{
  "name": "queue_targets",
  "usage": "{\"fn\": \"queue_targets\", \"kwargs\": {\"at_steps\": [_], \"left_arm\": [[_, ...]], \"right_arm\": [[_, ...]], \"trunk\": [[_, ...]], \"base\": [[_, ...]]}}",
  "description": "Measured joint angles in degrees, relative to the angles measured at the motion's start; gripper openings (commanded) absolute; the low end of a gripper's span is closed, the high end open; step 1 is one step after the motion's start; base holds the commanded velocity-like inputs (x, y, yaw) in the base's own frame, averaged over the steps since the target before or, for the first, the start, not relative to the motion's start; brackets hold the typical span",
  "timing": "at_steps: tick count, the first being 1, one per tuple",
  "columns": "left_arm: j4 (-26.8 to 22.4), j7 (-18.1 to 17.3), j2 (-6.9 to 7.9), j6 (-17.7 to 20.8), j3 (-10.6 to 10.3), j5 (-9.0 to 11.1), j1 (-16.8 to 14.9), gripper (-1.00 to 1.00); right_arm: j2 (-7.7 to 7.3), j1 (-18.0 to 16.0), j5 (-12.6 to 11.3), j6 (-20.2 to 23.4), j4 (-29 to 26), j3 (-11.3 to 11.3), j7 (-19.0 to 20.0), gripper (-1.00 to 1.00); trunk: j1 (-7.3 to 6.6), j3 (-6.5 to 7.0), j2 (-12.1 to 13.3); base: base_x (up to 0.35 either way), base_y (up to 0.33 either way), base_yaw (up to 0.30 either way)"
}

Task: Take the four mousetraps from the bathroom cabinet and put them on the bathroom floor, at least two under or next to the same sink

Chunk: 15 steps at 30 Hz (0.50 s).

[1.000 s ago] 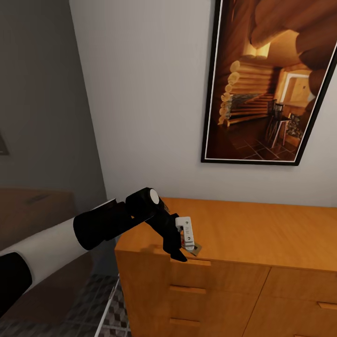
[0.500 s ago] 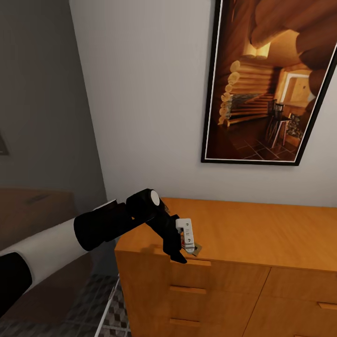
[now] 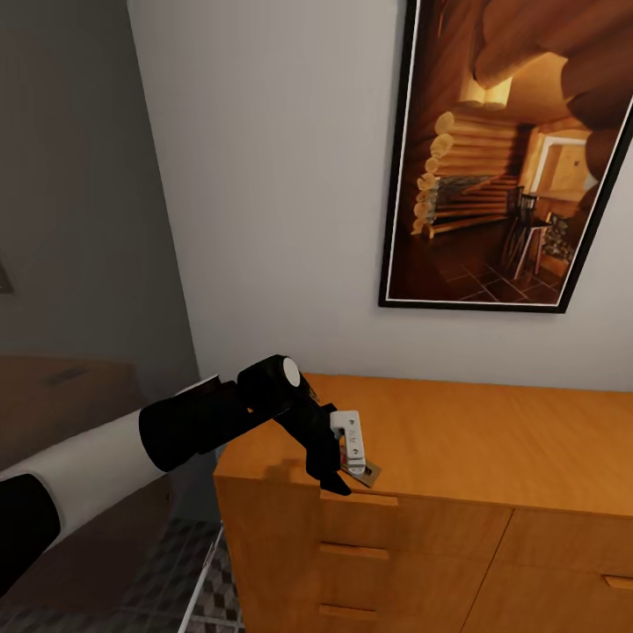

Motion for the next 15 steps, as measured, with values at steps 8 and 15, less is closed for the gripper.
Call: {"fn": "queue_targets", "kwargs": {"at_steps": [8,15], "left_arm": [[-0.1,0.0,0.01,0.0,0.0,0.0,0.0,1.0],[0.0,0.0,0.01,0.0,0.0,0.0,0.0,1.0]], "right_arm": [[0.01,0.0,0.0,0.0,0.0,0.0,0.0,-1.0],[0.01,0.0,0.0,0.0,0.0,0.0,0.0,-1.0]], "trunk": [[0.0,0.0,0.0],[0.0,0.0,0.0]], "base": [[0.006,0.0,0.0],[0.004,0.0,0.0]]}}
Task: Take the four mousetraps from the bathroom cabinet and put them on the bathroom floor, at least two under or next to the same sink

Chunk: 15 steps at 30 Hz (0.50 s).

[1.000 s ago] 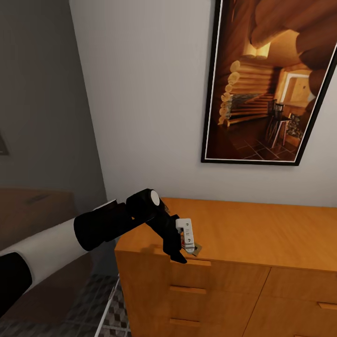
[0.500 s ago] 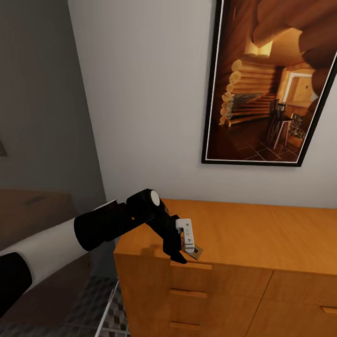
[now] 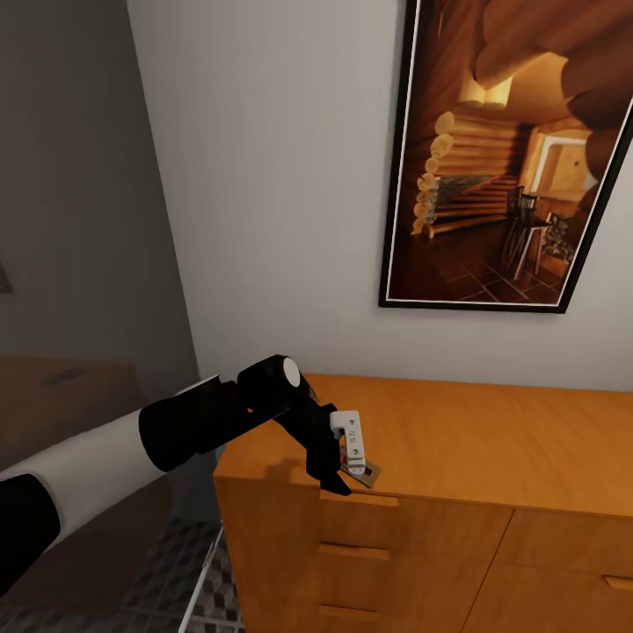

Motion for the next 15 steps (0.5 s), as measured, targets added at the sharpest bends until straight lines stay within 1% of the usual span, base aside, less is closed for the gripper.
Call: {"fn": "queue_targets", "kwargs": {"at_steps": [4,11,15], "left_arm": [[0.0,0.0,-0.13,0.0,0.0,0.0,0.0,1.0],[-0.1,0.0,-0.47,0.0,0.0,0.0,0.0,1.0],[0.0,0.0,-0.49,0.0,0.0,0.0,0.0,1.0]], "right_arm": [[0.0,0.0,0.0,0.0,0.0,0.0,0.0,-1.0],[0.0,0.0,0.0,0.0,0.0,0.0,0.0,-1.0],[0.0,0.0,0.0,0.0,0.0,0.0,0.0,-1.0]], "trunk": [[-0.01,0.0,0.0],[-0.03,0.0,0.0],[-0.01,0.0,0.0]], "base": [[0.097,0.0,0.0],[0.232,0.0,0.0],[0.099,0.0,0.0]]}}
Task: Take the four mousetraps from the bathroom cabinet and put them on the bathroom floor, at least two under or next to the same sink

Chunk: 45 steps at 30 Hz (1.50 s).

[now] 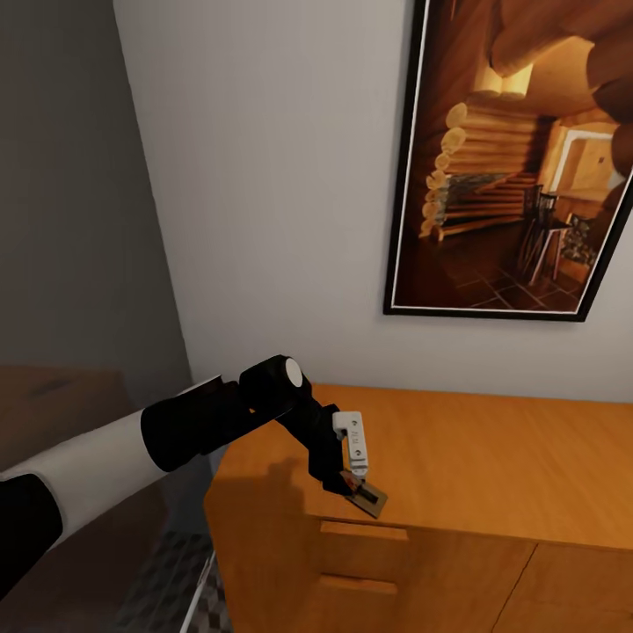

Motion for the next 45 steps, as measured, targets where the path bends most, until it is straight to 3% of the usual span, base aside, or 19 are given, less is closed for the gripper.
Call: {"fn": "queue_targets", "kwargs": {"at_steps": [5,14,45], "left_arm": [[0.0,0.0,-0.02,0.0,-0.2,0.0,0.0,1.0],[0.0,0.0,-0.03,0.0,-2.5,0.0,0.0,1.0],[0.0,0.0,0.02,-0.1,-3.0,0.0,0.0,1.0]], "right_arm": [[0.0,0.0,0.0,0.0,0.0,0.0,0.0,-1.0],[0.0,0.0,0.0,0.0,0.1,0.0,0.0,-1.0],[0.0,0.0,0.0,0.0,0.1,0.0,0.0,-1.0]], "trunk": [[0.01,0.0,0.0],[0.01,0.0,0.0],[0.01,-0.64,0.0]], "base": [[0.027,0.0,0.0],[0.003,0.0,0.0],[0.0,0.0,-0.037]]}}
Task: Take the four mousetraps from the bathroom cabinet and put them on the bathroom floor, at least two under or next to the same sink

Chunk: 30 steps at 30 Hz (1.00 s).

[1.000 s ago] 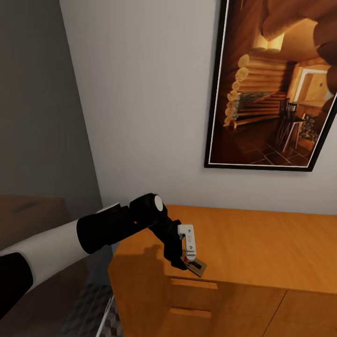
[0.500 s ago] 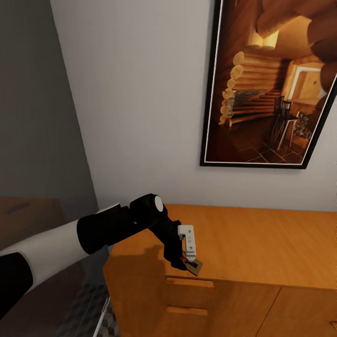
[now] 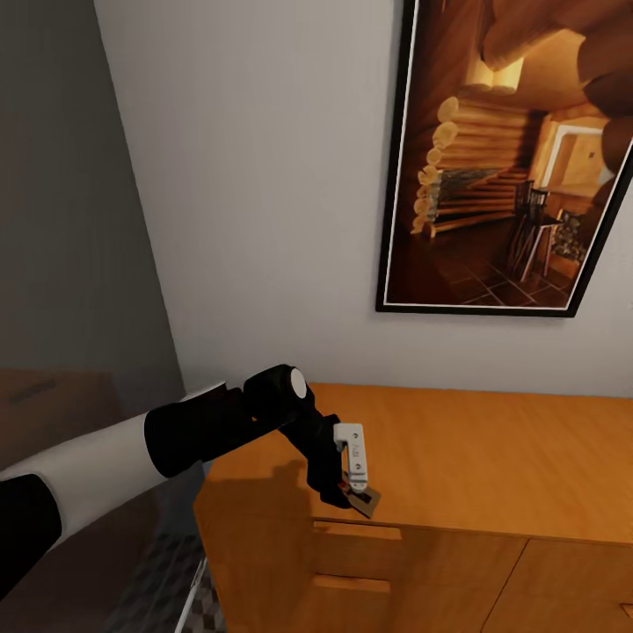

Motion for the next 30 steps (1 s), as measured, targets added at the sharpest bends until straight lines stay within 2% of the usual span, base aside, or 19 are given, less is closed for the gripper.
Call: {"fn": "queue_targets", "kwargs": {"at_steps": [11,30], "left_arm": [[0.2,0.0,-0.05,0.0,-1.7,0.0,0.0,1.0],[0.0,0.0,-0.06,-0.1,-1.8,0.0,0.0,1.0]], "right_arm": [[0.0,0.0,0.0,0.0,0.0,0.0,0.0,-1.0],[0.0,0.0,0.0,0.0,0.0,0.0,0.0,-1.0]], "trunk": [[0.0,-0.12,0.0],[0.0,-0.67,0.0]], "base": [[0.0,0.0,0.0],[0.0,0.0,0.0]]}}
